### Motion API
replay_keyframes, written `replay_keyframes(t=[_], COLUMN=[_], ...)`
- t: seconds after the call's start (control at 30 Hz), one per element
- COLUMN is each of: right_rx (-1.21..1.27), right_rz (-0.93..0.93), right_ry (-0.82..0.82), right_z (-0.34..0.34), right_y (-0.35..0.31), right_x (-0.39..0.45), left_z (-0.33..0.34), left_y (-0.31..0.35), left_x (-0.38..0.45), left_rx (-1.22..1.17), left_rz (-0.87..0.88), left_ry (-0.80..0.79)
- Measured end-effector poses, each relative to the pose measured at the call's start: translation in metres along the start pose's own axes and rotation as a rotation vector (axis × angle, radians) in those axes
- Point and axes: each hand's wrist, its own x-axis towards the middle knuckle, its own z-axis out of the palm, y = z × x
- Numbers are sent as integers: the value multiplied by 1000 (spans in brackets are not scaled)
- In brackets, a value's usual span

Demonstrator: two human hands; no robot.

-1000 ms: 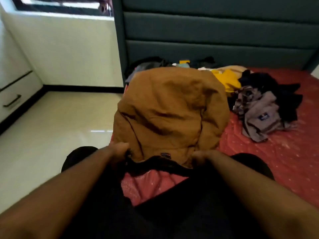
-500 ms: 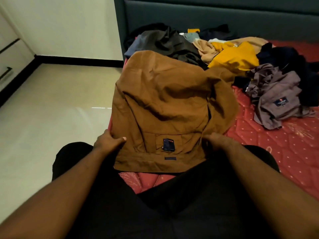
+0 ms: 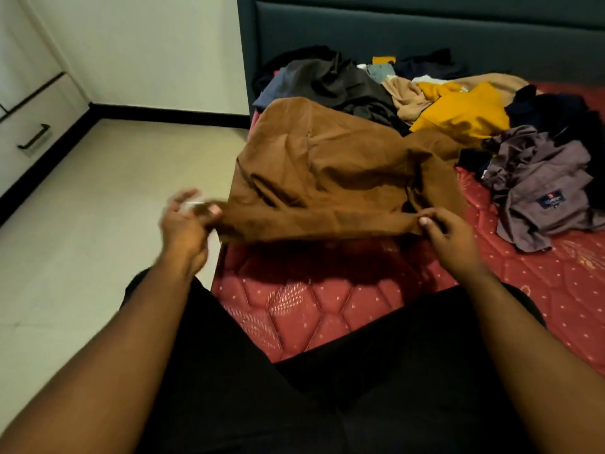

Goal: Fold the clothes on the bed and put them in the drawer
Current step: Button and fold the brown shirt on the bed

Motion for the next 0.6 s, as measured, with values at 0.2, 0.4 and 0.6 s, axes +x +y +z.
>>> replay_keyframes(t=[0.2, 0.4, 0.6], right_rx=[488, -269, 125], right_rz=[-19, 67, 291], right_ry=[-51, -716, -310], right_z=[-70, -34, 6], right_y=[-92, -33, -13], right_x=[19, -5, -27], left_z=[31, -14, -24], left_y=[84, -20, -46], left_x=[9, 15, 4], left_rx=[-223, 249, 446], left_rz=[348, -351, -276], left_ry=[77, 249, 431])
